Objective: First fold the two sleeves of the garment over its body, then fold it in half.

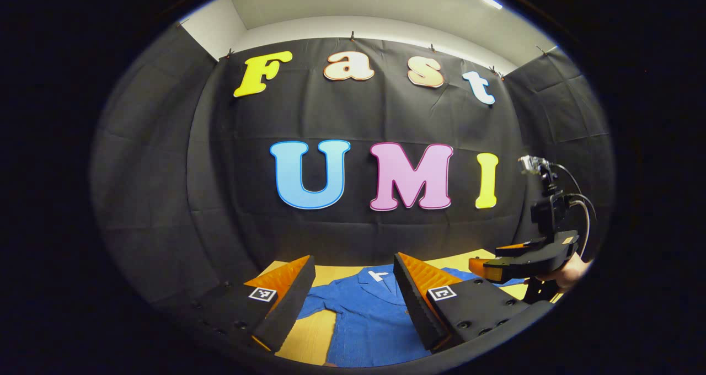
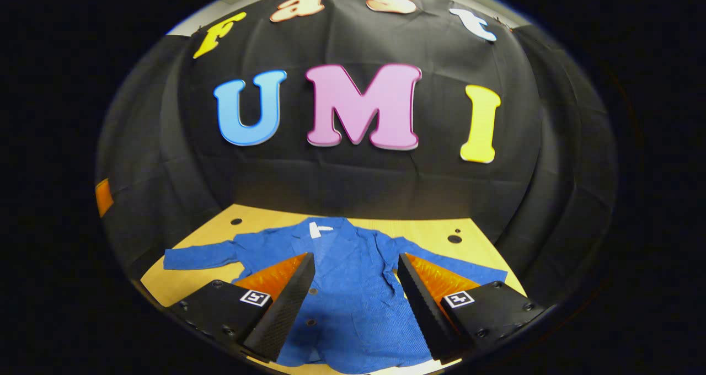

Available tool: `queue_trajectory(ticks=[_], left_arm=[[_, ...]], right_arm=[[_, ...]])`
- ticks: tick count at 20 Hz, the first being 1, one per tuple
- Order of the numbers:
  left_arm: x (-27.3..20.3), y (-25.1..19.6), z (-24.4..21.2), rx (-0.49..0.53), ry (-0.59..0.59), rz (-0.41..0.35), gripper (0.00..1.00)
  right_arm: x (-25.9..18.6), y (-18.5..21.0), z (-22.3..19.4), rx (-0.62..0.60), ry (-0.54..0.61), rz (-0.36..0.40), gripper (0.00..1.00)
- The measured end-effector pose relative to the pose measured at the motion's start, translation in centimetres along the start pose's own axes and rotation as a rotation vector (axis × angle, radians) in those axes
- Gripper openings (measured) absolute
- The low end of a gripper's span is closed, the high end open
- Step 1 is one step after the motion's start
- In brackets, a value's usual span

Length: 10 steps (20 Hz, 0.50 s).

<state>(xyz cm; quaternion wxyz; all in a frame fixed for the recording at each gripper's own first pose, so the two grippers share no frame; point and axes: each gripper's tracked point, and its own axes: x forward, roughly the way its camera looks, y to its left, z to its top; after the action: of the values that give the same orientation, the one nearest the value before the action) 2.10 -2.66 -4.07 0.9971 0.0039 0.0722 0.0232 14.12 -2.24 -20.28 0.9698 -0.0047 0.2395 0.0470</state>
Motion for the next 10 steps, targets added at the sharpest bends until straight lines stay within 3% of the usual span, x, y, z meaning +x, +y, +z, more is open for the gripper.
queue_trajectory(ticks=[2, 6, 10], left_arm=[[0.3, -0.1, -0.3, 0.004, 0.012, 0.03, 0.82], [1.1, -0.4, -1.1, -0.008, 0.036, 0.099, 0.82], [1.5, -0.6, -1.2, -0.111, 0.046, 0.188, 0.82]], right_arm=[[2.4, -2.9, -3.4, -0.032, 0.111, -0.032, 0.97], [5.8, -7.4, -8.0, -0.003, 0.225, -0.068, 0.97], [7.6, -13.4, -13.1, 0.028, 0.338, -0.141, 0.98]])
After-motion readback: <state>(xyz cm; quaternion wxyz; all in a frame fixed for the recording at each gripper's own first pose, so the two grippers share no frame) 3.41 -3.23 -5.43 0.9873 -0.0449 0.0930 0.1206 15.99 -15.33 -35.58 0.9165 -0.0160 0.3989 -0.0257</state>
